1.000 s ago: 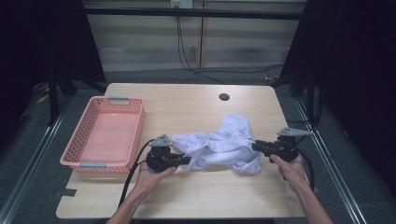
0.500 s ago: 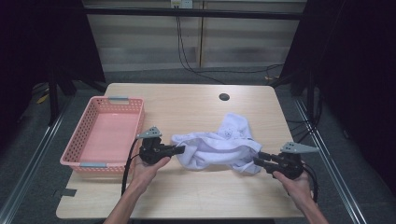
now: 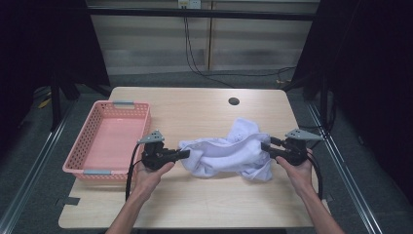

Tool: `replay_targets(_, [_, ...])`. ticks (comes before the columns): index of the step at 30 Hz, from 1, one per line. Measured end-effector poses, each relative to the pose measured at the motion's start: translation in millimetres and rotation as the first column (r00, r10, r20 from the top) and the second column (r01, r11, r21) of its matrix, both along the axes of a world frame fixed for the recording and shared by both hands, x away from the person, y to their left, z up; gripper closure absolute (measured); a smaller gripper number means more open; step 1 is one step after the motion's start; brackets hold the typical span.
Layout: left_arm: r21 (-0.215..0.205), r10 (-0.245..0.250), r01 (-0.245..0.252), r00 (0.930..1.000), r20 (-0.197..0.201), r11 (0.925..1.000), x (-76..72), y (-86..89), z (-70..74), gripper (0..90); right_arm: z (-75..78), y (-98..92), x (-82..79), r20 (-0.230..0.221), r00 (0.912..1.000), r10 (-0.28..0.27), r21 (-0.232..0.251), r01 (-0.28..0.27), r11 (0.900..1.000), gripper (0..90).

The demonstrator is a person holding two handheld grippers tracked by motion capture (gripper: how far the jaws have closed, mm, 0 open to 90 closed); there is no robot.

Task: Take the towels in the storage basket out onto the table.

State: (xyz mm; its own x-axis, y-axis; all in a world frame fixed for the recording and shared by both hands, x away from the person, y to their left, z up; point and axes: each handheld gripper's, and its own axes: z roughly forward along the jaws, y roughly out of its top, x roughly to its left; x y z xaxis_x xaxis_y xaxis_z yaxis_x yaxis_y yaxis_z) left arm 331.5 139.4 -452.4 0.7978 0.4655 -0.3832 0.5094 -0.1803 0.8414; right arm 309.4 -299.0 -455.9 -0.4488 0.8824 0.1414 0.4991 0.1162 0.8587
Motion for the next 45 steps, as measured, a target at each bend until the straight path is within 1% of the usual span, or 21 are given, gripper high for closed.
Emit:
replay_targets(1, [-0.001, -0.001, 0.001, 1.0, 0.001, 1.0, 0.2, 0.3, -0.1, 86.2, -1.3, 0.3, 4.0, -0.009, 0.9999, 0.007, 0.011, -0.006, 1.0, 50.9])
replay_targets(3, [-0.005, 0.001, -0.001, 1.0, -0.003, 1.0, 0.4, 0.6, -0.2, 86.2, -4.0, 4.2, 9.2, -0.013, 0.9999, 0.007, -0.017, -0.007, 1.0, 55.7])
replay_targets(6, [-0.001, 0.005, -0.005, 1.0, 0.007, 1.0, -0.8, 1.6, 1.0, 86.2, -9.1, 7.0, 10.8, -0.028, 0.9996, 0.005, -0.029, -0.006, 1.0, 57.4])
replay_targets(8, [-0.004, 0.016, -0.016, 0.9998, 0.008, 0.9999, -1.4, 3.4, 2.1, 86.6, -7.7, 2.2, 7.9, -0.04, 0.9987, -0.031, -0.031, 0.03, 0.999, 59.2])
replay_targets(10, [-0.004, 0.02, -0.02, 0.9997, 0.011, 0.9998, -1.5, 5.6, 2.6, 86.7, -4.8, -4.4, 4.0, -0.026, 0.9979, -0.059, -0.05, 0.058, 0.997, 62.4])
replay_targets(11, [-0.007, 0.021, -0.021, 0.9997, 0.01, 0.9998, -1.4, 6.6, 2.8, 86.8, -3.9, -8.7, 0.9, -0.024, 0.9968, -0.077, -0.046, 0.076, 0.996, 67.3])
replay_targets(12, [-0.006, 0.022, -0.022, 0.9997, 0.01, 0.9998, -1.4, 7.4, 3.0, 86.8, -4.7, -13.6, -1.2, -0.032, 0.997, -0.07, -0.028, 0.069, 0.997, 71.0])
replay_targets(13, [-0.006, 0.023, -0.023, 0.9997, 0.01, 0.9997, -1.8, 8.3, 3.4, 86.9, -5.7, -16.2, -3.1, -0.04, 0.9966, -0.072, -0.024, 0.071, 0.997, 71.1])
replay_targets(14, [-0.007, 0.023, -0.023, 0.9997, 0.009, 0.9997, -2.0, 8.7, 3.6, 86.9, -7.8, -19.4, -6.2, -0.046, 0.9961, -0.075, -0.03, 0.074, 0.997, 75.4])
replay_targets(17, [-0.001, 0.029, -0.029, 0.9995, 0.011, 0.9996, -1.3, 10.1, 3.8, 87.0, -7.9, -22.2, -10.7, -0.045, 0.9985, -0.033, 0.01, 0.033, 0.999, 87.9])
replay_targets(20, [0.008, 0.034, -0.035, 0.9992, 0.02, 0.9994, 0.6, 12.4, 7.7, 87.3, 0.2, -20.9, -10.1, -0.024, 0.9997, -0.004, 0.04, 0.005, 0.999, 88.5])
replay_targets(22, [-0.004, 0.041, -0.041, 0.9986, 0.033, 0.9991, 2.5, 14.3, 13.7, 87.5, 9.5, -20.6, -9.4, -0.001, 1.0, 0.006, 0.058, -0.006, 0.998, 88.5])
replay_targets(23, [-0.014, 0.05, -0.05, 0.9981, 0.035, 0.9987, 4.1, 14.8, 17.9, 87.5, 21.4, -21.3, -7.5, 0.028, 0.9995, 0.013, 0.078, -0.015, 0.997, 88.5])
replay_targets(24, [-0.016, 0.056, -0.055, 0.9975, 0.043, 0.9984, 5.5, 15.2, 21.4, 87.5, 21.4, -21.3, -7.5, 0.028, 0.9995, 0.013, 0.078, -0.015, 0.997, 88.5])
replay_targets(25, [-0.027, 0.067, -0.065, 0.9959, 0.061, 0.9975, 10.0, 16.3, 31.8, 87.5, 26.5, -21.2, -6.2, 0.038, 0.9991, 0.016, 0.081, -0.019, 0.997, 88.5])
replay_targets(26, [-0.035, 0.073, -0.07, 0.995, 0.069, 0.9969, 11.7, 16.7, 36.3, 87.5, 41.8, -21.8, -2.0, 0.068, 0.9976, 0.017, 0.093, -0.024, 0.995, 88.5])
replay_targets(28, [-0.049, 0.086, -0.082, 0.9921, 0.092, 0.9955, 16.8, 18.2, 48.6, 87.5, 54.7, -23.4, 1.9, 0.093, 0.9955, 0.016, 0.105, -0.026, 0.994, 88.5])
replay_targets(33, [-0.069, 0.12, -0.11, 0.9792, 0.164, 0.9915, 31.4, 21.6, 91.5, 87.6, 103.0, -33.6, 19.5, 0.177, 0.9841, -0.01, 0.153, -0.018, 0.988, 88.4])
replay_targets(39, [-0.068, 0.144, -0.132, 0.9649, 0.219, 0.9889, 48.4, 14.3, 129.9, 87.7, 155.9, -37.6, 38.5, 0.254, 0.9668, -0.029, 0.139, -0.007, 0.99, 88.3])
replay_targets(42, [-0.07, 0.152, -0.139, 0.9601, 0.235, 0.9878, 56.7, 13.7, 145.9, 87.7, 175.7, -40.3, 46.8, 0.27, 0.9619, -0.041, 0.142, 0.002, 0.99, 88.3])
replay_targets(45, [-0.091, 0.167, -0.148, 0.9475, 0.272, 0.9848, 61.8, 13.4, 176.8, 87.7, 202.0, -41.8, 53.1, 0.306, 0.9511, -0.045, 0.136, 0.003, 0.991, 88.4])
